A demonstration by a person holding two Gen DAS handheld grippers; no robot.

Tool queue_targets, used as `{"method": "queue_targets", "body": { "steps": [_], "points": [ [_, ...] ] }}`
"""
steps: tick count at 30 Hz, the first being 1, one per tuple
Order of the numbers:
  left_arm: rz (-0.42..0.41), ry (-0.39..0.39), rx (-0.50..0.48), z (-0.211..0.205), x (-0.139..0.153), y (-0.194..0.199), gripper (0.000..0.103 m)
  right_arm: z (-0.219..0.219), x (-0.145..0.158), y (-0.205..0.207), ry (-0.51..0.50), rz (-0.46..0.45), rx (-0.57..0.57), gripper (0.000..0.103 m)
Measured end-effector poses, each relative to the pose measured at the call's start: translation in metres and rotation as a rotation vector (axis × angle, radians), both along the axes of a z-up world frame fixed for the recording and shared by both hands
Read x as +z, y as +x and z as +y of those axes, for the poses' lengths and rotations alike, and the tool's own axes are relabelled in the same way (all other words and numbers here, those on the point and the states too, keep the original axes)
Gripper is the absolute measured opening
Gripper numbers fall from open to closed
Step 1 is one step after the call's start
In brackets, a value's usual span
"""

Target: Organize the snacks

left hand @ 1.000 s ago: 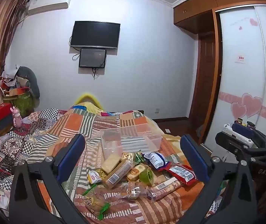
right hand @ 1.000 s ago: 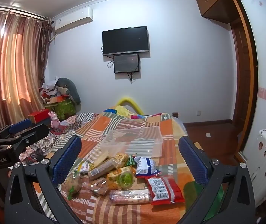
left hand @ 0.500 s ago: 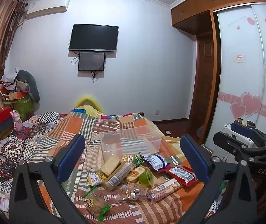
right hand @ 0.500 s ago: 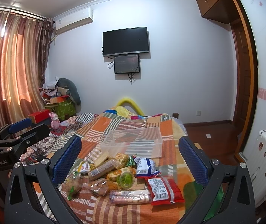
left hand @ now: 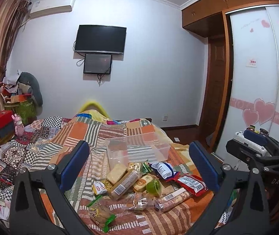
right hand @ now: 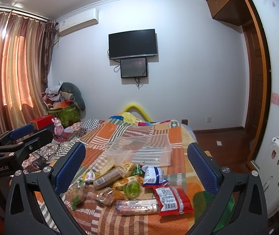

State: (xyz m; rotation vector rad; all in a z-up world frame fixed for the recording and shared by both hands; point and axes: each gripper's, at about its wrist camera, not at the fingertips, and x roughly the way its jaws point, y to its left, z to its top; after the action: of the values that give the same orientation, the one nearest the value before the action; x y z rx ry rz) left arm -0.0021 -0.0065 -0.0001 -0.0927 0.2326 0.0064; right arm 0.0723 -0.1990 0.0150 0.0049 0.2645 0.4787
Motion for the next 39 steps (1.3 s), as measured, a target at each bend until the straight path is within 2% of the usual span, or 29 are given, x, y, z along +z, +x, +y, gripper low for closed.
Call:
{"method": "queue_targets", "body": {
  "steps": [29,39],
  "points": [
    [-0.021,0.013,0.016,-0.0005,0.0019,-0.0052,0.103,-0.0003,0.0032,-0.0027,0.008,-0.01,0.006,0.103],
    [0.004,-0.011,-0.004,0.0021,-0.002,-0.0002,0.102,-0.0012,-0.0035,0.0005,0.009,0.002,0.019,0.103]
  ]
}}
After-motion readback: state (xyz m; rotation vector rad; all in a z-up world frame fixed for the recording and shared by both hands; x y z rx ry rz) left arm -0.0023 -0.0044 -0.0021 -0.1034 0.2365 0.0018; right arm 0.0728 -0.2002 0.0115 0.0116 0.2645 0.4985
